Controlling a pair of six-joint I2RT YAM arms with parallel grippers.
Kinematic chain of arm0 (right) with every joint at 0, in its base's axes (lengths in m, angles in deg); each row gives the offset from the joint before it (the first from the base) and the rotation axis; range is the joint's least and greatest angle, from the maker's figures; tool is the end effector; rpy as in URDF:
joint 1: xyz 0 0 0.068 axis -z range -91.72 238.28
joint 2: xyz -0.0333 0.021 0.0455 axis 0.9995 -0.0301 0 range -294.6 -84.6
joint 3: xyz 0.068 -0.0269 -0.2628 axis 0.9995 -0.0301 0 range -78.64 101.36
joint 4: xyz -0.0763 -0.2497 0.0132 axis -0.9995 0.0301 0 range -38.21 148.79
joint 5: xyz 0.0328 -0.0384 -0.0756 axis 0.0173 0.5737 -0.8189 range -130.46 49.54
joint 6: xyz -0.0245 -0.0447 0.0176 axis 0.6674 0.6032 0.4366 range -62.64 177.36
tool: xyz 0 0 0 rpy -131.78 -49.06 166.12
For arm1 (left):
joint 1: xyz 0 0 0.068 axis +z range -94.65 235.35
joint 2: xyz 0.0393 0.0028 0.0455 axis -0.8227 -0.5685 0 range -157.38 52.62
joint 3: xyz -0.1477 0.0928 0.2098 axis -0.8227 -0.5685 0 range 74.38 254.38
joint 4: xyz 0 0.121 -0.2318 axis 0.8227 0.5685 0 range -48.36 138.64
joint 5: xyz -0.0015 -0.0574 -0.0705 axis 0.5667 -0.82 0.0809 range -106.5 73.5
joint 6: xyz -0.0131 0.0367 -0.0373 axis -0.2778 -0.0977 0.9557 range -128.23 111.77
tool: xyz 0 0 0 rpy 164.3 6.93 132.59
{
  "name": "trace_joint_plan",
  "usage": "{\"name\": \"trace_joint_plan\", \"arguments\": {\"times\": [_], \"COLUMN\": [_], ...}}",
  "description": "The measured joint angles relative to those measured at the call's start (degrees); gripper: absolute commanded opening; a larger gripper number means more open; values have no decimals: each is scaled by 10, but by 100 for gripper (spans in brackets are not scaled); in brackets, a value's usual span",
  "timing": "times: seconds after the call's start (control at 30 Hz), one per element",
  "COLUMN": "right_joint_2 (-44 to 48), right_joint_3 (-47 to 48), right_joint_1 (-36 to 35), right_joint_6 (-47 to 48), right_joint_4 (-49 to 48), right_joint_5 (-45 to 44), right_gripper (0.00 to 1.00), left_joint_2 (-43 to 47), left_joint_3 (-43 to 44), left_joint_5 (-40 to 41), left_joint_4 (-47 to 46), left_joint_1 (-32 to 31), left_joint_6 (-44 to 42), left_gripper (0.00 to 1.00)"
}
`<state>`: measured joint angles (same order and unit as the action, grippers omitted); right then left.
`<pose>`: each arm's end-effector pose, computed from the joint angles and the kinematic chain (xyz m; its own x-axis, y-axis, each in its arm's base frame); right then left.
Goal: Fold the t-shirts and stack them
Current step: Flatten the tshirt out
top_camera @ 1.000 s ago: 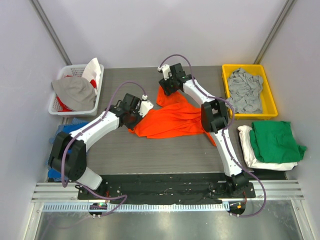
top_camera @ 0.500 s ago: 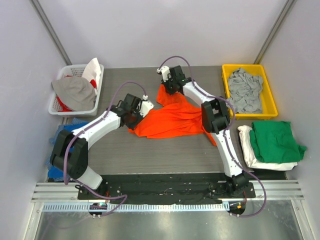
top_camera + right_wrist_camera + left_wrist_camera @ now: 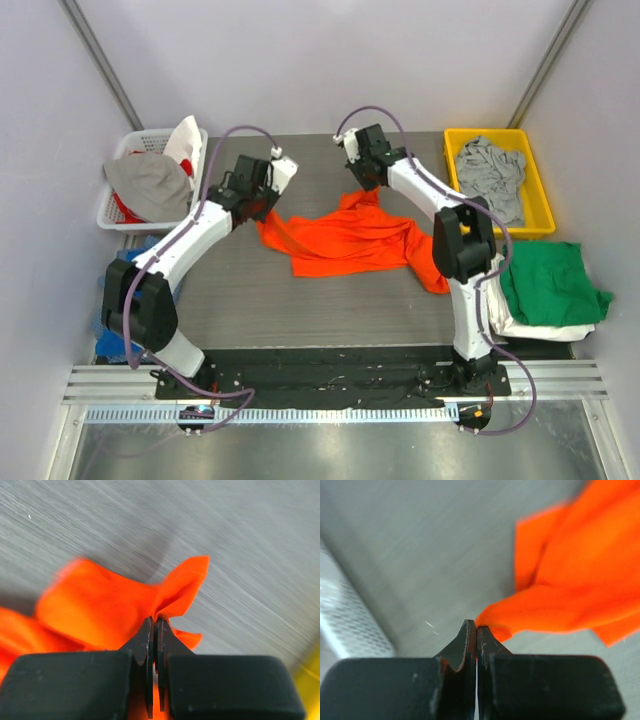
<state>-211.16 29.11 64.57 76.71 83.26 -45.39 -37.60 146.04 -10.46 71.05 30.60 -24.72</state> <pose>0.4576 0.1976 0.2191 -0.5485 -0.6014 -0.5809 -0.5639 0.7790 -0.2740 0.3155 -0.1413 0.2751 -0.5467 0.5630 -0.6198 0.5294 0.8059 0.2650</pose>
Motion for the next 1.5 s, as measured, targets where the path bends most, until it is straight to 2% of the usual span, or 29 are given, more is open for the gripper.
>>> {"name": "trace_joint_plan", "arguments": {"times": [0.2,0.37,0.67,1.0,1.23,1.5], "right_joint_2": [157,240,256,264,301,337], "right_joint_3": [-21,-21,-13,86,123,188], "right_joint_1": [11,25,87,123,122,122], "right_joint_6": [10,24,47,72,80,103], "right_joint_4": [22,30,58,67,71,71], "right_joint_5": [-61,-91,-105,-117,-113,-113], "right_gripper": [1,1,1,1,1,1], "left_joint_2": [-31,-54,-128,-171,-147,-62], "left_joint_3": [147,212,345,546,549,473], "left_joint_5": [16,30,46,49,44,45], "left_joint_4": [19,46,97,129,132,128], "left_joint_1": [10,10,35,91,93,90], "left_joint_6": [0,-2,9,52,55,49], "left_gripper": [0,0,0,0,0,0]}}
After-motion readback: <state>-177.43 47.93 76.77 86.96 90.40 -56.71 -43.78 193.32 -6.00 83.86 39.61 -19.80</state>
